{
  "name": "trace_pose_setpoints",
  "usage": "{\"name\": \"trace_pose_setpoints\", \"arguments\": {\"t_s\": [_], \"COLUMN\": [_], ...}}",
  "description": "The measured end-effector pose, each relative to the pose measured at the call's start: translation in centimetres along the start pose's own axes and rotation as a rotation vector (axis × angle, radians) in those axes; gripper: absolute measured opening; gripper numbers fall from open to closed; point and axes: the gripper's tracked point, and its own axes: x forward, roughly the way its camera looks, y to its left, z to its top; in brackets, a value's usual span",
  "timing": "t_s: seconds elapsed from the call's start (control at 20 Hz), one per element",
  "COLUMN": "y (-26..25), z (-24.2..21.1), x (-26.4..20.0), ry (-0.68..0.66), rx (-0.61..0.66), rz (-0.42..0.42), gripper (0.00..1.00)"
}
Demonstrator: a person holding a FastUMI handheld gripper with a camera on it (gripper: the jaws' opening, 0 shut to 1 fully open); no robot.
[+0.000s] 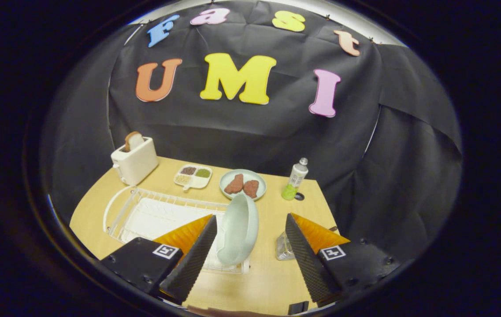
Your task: Take the plate from the dish rack, then take the spoon from the basket and place it into the plate.
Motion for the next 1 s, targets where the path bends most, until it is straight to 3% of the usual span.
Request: {"name": "trace_pose_setpoints", "arguments": {"t_s": [0.25,0.45,0.55,0.65,0.85,0.95,1.0], "y": [0.9,-0.6,-1.6,-2.2,-1.0,-0.4,-0.2], "z": [0.3,0.8,0.3,-0.1,-2.0,-1.9,-1.8], "x": [5.0,7.5,8.2,9.0,10.3,10.5,10.7], "ry": [0.187,0.297,0.358,0.408,0.55,0.578,0.575], "rx": [-0.139,-0.217,-0.242,-0.246,-0.173,-0.152,-0.154], "rz": [-0.074,-0.222,-0.291,-0.321,-0.281,-0.269,-0.267], "gripper": [1.0,1.0,0.95,0.87,0.54,0.43,0.33]}}
